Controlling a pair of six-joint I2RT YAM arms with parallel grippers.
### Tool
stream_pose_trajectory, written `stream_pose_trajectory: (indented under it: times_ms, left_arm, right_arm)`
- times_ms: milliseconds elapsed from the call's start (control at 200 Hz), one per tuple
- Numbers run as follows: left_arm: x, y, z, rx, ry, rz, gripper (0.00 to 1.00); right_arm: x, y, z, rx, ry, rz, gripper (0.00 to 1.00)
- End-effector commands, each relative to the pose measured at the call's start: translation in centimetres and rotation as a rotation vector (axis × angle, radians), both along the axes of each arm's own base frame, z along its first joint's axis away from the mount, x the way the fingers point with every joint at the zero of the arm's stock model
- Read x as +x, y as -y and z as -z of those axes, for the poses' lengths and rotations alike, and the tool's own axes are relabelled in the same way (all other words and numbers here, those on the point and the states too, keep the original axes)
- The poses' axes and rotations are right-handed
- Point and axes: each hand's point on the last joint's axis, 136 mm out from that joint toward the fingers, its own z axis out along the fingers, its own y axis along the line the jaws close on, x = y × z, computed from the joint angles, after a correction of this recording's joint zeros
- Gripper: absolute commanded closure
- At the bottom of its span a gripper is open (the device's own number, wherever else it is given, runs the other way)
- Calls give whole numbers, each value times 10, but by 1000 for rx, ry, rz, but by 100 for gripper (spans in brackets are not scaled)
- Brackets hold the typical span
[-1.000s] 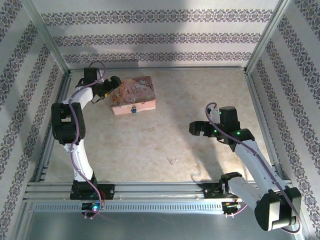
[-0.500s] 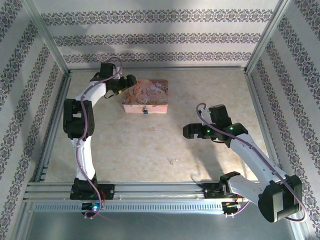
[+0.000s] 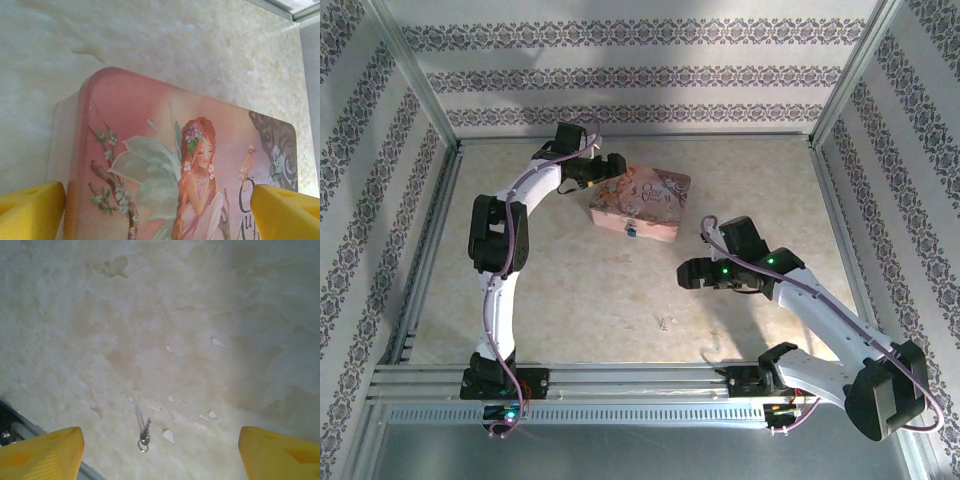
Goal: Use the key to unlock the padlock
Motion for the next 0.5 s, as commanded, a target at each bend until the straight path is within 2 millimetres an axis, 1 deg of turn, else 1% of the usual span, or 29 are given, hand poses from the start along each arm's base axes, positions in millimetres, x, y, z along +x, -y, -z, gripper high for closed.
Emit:
stream_pose_trajectory:
  times_ms: [0,55,110,270,345,350,385,465,495]
  left_arm:
    - [-12,26,4,-9,-25,85,5]
    - [-12,28,0,3,-12,88,5]
    - [-10,26,-8,18,17,76,5]
    - [-13,12,-47,70,131,30,3]
    - [-19,0,-66,107,188,-7,2]
    - [-19,-1,-61,112,180,-10,2]
    - [-23,-8,-70,130,213,-36,2]
    - [-34,-24,-89,158,293,-103,1]
    - [-41,-30,-92,168,312,-124,1]
  right_arm:
    - [-12,-1,13,-34,-62,20,22]
    - [-16,-5,16,-42,-72,9,24]
    - [-21,-9,18,-48,-86,-7,25]
    - [-36,-20,30,-83,-138,-60,29]
    - [-44,-24,36,-107,-169,-88,31]
    - [-44,-24,36,-110,-171,-89,31]
    - [-47,-27,39,-121,-184,-106,32]
    - [-55,-32,44,-155,-215,-149,35]
    - [-58,-34,47,-170,-226,-166,36]
